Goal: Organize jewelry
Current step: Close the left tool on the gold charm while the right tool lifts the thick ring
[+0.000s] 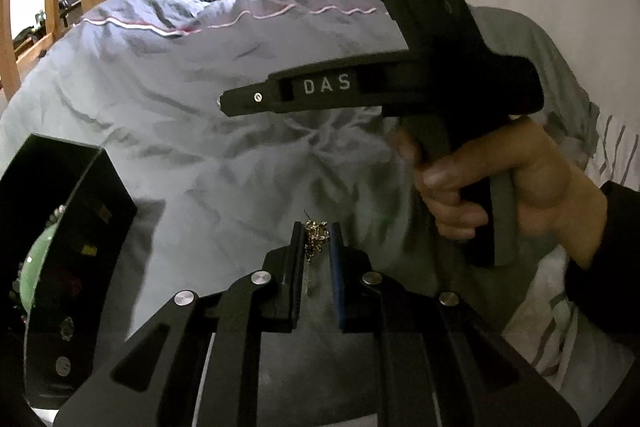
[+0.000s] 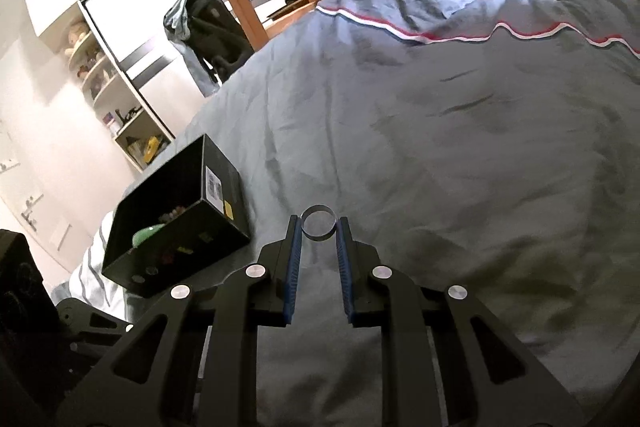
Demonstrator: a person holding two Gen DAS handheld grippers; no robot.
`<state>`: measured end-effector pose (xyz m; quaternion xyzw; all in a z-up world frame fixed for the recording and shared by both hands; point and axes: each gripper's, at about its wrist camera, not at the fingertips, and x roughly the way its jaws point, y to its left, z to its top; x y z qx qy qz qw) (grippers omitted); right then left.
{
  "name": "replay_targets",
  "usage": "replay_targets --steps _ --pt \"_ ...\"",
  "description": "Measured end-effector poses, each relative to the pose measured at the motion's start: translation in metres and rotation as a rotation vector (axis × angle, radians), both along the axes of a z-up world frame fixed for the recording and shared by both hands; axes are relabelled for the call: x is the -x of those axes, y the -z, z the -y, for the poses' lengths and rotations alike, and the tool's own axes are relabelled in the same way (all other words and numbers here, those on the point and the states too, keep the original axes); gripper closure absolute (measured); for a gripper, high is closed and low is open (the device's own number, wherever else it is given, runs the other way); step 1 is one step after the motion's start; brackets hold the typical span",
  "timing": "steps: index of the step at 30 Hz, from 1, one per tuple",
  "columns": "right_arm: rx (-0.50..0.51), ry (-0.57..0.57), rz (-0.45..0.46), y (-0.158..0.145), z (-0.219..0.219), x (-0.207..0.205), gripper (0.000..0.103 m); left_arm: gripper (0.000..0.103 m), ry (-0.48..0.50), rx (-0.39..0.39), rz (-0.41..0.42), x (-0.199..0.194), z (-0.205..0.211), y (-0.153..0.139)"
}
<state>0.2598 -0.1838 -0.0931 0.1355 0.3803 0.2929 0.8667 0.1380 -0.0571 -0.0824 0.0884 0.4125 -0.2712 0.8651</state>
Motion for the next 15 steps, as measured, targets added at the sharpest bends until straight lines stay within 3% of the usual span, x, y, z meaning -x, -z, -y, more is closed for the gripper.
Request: replay_targets --steps 15 --pt "0.031 0.053 0.089 -0.040 0.008 0.008 0.085 0.092 -0.031 -0.002 0.108 -0.006 -0.009 -0.038"
